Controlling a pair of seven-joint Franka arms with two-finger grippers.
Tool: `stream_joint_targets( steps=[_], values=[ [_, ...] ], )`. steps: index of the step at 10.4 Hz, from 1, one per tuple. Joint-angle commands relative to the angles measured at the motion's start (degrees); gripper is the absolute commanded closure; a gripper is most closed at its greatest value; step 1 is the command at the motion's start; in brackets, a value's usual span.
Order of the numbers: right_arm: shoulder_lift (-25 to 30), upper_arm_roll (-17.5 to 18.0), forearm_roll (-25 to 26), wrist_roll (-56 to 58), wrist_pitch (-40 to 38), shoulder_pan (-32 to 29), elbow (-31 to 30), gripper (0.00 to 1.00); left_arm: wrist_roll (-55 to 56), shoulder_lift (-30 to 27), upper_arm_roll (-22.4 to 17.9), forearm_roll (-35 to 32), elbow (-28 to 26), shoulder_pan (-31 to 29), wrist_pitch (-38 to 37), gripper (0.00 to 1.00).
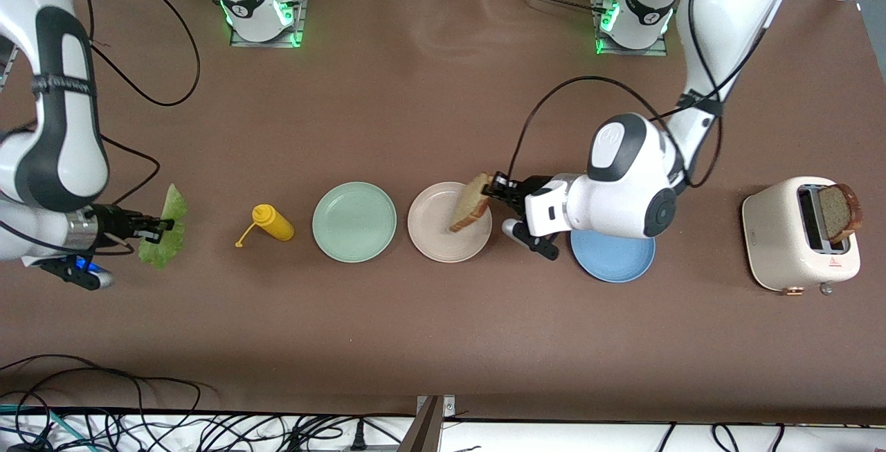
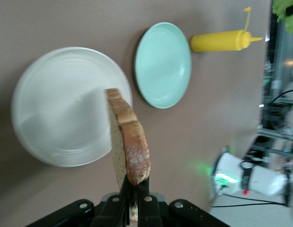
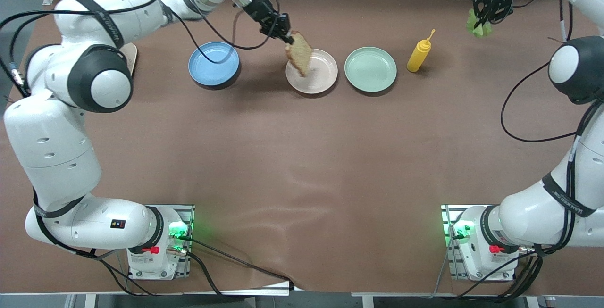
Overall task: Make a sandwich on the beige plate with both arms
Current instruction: 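Place the bread slice on the beige plate with the left gripper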
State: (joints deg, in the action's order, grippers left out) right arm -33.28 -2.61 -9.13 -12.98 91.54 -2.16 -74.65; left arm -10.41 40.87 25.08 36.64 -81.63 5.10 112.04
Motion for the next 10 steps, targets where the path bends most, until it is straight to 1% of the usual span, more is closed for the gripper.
stream_joint_targets(
  steps=[1, 2, 3, 4, 6, 7, 8, 10],
  values=[
    [5.3, 0.5, 0.9, -3.9, -3.1, 4.5, -0.8, 1.0, -5.7, 5.9, -0.3, 5.7, 3.0, 1.7, 3.1, 1.0],
    [7.1, 0.5, 0.9, -7.7, -3.3, 7.6, -0.8, 1.0, -9.6, 9.2, -0.4, 8.5, 4.3, 1.0, 3.4, 1.0],
    [7.3, 0.5, 0.7, -11.3, -3.2, 10.4, -0.6, 1.0, -13.9, 11.4, -0.6, 10.5, 4.5, 0.9, 3.4, 1.0],
    [7.3, 0.6, 0.6, -15.9, -3.2, 12.7, 1.1, 1.0, -17.3, 13.4, -0.7, 11.6, 4.6, 0.5, 3.4, 1.0],
    [7.1, 0.7, 0.3, -24.2, -2.7, 17.3, 2.5, 1.0, -21.6, 14.4, -0.7, 12.5, 4.0, -1.1, 3.3, 1.0],
    [6.9, 0.8, 0.4, -29.3, -2.2, 19.8, 2.5, 1.0, -21.8, 14.4, -0.7, 12.7, 3.9, -1.7, 3.1, 0.98],
    [6.6, 0.8, 0.4, -33.5, -0.4, 22.2, 2.5, 1.0, -22.2, 14.4, -0.8, 12.2, 3.9, -2.5, 3.0, 0.01],
    [5.5, 0.8, 0.4, -38.3, 2.4, 24.4, 2.5, 1.0, -22.0, 13.6, -0.8, 10.3, 3.7, -5.1, 1.6, 0.0]
  ],
)
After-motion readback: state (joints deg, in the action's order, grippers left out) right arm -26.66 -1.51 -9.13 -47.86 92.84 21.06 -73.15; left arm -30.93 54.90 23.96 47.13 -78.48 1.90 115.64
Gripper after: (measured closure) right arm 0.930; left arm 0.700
